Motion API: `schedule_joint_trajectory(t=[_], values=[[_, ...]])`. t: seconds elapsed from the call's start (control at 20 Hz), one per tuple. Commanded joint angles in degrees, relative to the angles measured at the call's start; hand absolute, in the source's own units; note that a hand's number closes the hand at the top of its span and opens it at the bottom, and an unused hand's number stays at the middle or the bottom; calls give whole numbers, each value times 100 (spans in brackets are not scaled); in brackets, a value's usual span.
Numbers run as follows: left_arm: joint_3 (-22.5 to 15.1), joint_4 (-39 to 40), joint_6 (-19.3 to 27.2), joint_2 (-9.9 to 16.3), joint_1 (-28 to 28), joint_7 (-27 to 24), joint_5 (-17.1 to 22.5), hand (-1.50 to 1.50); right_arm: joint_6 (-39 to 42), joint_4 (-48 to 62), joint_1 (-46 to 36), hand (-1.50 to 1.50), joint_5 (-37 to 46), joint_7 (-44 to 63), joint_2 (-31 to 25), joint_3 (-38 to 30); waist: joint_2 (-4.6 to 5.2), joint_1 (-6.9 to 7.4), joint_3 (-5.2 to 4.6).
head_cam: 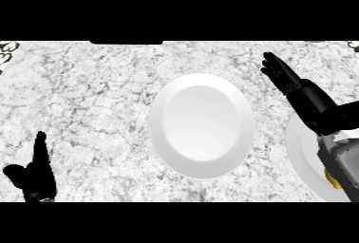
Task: Pick the lemon from the plate and place it in the plate
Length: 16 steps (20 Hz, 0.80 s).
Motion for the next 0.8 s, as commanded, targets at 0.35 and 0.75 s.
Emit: schedule_joint_trajectory(t=[0.35,0.75], values=[[-1796,-2689,-348,-140,4103,-403,-334,0,-1210,1116,497,150,1074,318,-1981,-1560,-220,-1569,-70],[-1981,-3199,-655,233,4070,27,-128,0,-2094,1245,988,-150,763,-616,-1460,-2442,-248,-1529,-9]])
